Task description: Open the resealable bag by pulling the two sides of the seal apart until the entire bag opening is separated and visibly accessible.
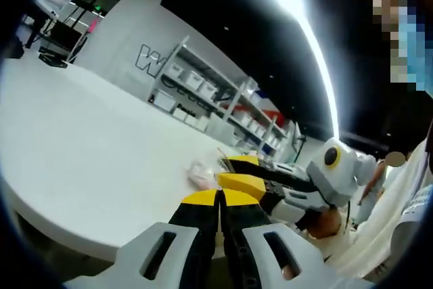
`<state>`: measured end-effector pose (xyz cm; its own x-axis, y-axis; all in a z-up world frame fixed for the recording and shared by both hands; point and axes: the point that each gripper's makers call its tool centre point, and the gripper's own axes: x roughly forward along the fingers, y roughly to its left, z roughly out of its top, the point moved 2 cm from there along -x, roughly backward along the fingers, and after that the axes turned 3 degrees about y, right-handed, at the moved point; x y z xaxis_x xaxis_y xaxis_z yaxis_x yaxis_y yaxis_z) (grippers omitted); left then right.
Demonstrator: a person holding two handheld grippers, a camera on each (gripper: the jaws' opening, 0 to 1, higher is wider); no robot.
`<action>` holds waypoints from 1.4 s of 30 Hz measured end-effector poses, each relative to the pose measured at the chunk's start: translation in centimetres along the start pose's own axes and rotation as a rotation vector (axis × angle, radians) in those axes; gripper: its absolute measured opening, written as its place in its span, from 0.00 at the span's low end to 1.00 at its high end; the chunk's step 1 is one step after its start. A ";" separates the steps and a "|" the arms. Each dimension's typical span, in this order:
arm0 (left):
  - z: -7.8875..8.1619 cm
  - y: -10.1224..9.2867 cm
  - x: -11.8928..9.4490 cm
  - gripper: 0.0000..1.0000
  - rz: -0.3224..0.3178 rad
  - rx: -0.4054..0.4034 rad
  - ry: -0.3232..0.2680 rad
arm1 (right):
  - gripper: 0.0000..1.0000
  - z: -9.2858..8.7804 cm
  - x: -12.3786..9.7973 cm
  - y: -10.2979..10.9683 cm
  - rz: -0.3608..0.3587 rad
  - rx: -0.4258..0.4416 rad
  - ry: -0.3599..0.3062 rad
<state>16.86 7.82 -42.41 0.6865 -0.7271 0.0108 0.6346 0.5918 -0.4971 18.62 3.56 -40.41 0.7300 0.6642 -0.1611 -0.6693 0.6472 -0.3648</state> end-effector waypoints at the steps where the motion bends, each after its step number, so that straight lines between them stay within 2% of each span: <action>1: 0.0 0.0 0.0 0.00 0.000 0.001 -0.001 | 0.12 0.0 0.0 0.0 -0.001 -0.001 0.002; 4: 0.0 0.0 0.0 0.00 -0.001 0.002 -0.003 | 0.00 -0.3 -0.2 -0.1 -0.007 -0.002 0.020; 10: 0.0 0.1 0.0 0.00 0.000 0.018 -0.005 | 0.00 -0.4 -0.5 -0.6 -0.034 -0.042 0.028; 15: 0.1 0.1 0.0 0.01 -0.007 -0.006 -0.007 | 0.00 -0.1 -0.7 -0.9 -0.047 -0.037 0.019; 19: -0.2 -0.7 0.0 0.01 -0.033 0.028 -0.024 | 0.00 0.2 -1.6 -1.6 -0.086 -0.074 -0.005; 22: 0.7 -1.4 -0.1 0.03 -0.033 0.131 -0.076 | 0.00 0.5 -2.0 -2.3 -0.099 -0.043 -0.024; 26: 2.6 -1.6 -0.7 0.21 0.009 0.277 -0.156 | 0.00 1.4 -2.5 -3.2 -0.133 -0.046 -0.062; 28: 3.3 -1.7 -1.1 0.24 0.029 0.337 -0.176 | 0.00 1.7 -2.8 -3.4 -0.143 -0.049 -0.073; 30: 4.1 -1.9 -1.5 0.29 0.039 0.384 -0.221 | 0.00 1.8 -2.9 -3.6 -0.151 -0.054 -0.073; 33: 4.8 -1.7 -2.0 0.44 0.082 0.420 -0.247 | 0.00 1.8 -3.0 -3.7 -0.156 -0.057 -0.076; 35: 5.5 -0.9 -2.4 0.56 0.140 0.452 -0.266 | 0.00 1.8 -3.0 -3.7 -0.154 -0.061 -0.079; 39: 6.5 -0.2 -3.2 0.73 0.181 0.474 -0.301 | 0.00 2.1 -3.0 -4.0 -0.164 -0.085 -0.088; 42: 7.4 0.1 -3.7 0.96 0.233 0.505 -0.336 | 0.00 2.7 -3.1 -4.6 -0.178 -0.094 -0.099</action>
<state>16.99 13.17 -36.11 0.8482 -0.4595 0.2634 0.4879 0.8714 -0.0512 19.12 -0.46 -35.73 0.8156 0.5787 0.0027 -0.5115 0.7230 -0.4644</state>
